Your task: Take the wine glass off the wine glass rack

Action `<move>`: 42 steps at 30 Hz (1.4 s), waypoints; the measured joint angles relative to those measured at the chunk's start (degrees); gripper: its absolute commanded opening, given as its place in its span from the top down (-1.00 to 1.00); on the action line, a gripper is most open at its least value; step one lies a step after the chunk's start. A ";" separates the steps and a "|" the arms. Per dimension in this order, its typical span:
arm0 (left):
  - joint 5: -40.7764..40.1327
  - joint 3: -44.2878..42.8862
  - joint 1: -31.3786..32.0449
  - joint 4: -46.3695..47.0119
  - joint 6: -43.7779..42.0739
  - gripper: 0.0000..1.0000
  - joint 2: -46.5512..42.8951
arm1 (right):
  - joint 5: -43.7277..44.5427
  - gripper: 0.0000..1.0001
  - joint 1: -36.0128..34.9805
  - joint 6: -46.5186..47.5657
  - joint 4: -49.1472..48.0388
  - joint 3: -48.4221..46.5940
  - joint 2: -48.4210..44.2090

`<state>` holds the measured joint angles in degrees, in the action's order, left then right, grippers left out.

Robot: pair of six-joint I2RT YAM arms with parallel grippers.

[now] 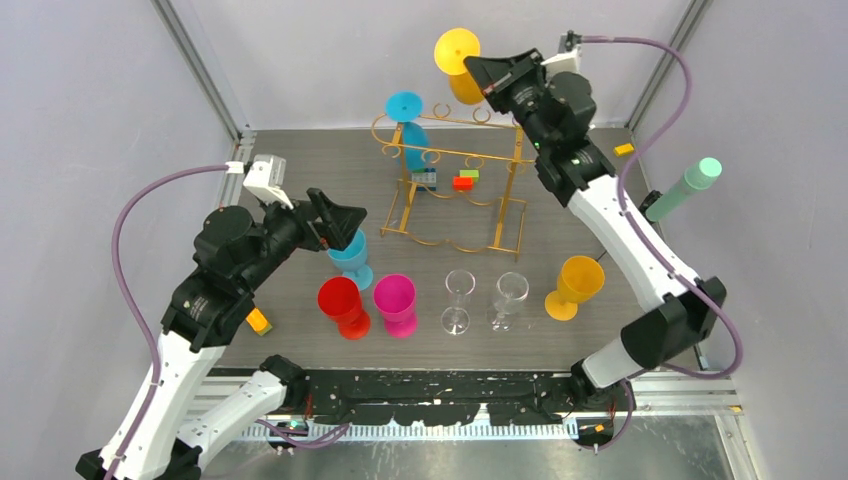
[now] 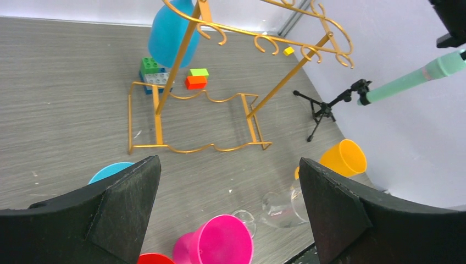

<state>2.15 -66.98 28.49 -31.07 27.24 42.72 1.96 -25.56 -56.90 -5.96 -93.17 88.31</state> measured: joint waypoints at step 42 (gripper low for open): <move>18.80 9.79 -0.37 61.68 57.59 -0.85 24.96 | -19.21 0.99 0.04 -37.24 -9.70 27.34 -35.21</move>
<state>20.95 -57.19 28.12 30.61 84.84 67.68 -17.26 -25.52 -94.15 -15.66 -65.82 53.10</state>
